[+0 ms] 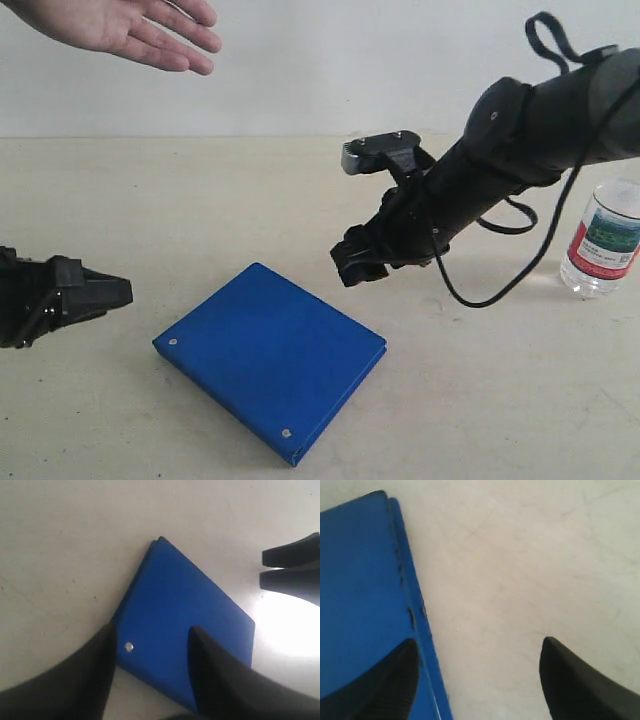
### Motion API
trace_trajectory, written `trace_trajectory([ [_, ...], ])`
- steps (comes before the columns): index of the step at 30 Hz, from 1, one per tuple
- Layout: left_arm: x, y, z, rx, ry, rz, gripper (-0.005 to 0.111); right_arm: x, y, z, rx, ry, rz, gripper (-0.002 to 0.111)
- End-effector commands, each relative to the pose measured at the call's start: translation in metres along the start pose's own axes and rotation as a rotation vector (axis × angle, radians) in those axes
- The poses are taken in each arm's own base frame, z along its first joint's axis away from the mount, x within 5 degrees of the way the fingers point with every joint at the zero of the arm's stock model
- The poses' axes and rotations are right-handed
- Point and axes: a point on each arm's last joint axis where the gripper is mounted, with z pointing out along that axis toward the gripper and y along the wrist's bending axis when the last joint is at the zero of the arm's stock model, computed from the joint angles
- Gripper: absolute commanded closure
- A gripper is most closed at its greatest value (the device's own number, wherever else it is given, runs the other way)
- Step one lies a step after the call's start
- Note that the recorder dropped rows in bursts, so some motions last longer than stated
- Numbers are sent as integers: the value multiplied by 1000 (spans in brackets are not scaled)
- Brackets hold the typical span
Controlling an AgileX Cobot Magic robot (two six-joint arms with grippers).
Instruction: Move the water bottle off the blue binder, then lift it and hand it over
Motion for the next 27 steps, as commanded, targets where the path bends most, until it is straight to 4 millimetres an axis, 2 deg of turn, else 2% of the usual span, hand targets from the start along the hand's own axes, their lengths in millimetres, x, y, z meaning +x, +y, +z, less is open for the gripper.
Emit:
trace_trajectory([
  [1, 21, -3, 0, 7, 51, -117, 62, -9, -1, 20, -73, 41, 60, 48],
  [7, 46, -15, 3, 69, 144, -204, 53, -21, 0, 32, -133, 91, 56, 48],
  [11, 53, -24, 9, 103, 198, -191, 51, -22, -3, 37, -143, 111, 86, 48],
  [16, 54, -22, 24, 99, 254, -226, 51, -15, -5, 38, -187, 175, 81, 48],
  [18, 52, -18, 30, 76, 266, -238, 51, -8, -5, 34, -246, 248, 68, 54],
  [20, 50, -13, 36, 55, 273, -250, 51, -2, -5, 29, -310, 320, 46, 64],
  [23, 48, -10, 43, 51, 287, -279, 51, 0, -9, 27, -320, 329, 47, 76],
  [27, 46, -4, 50, 41, 300, -289, 51, -3, -17, 29, -263, 282, 42, 75],
])
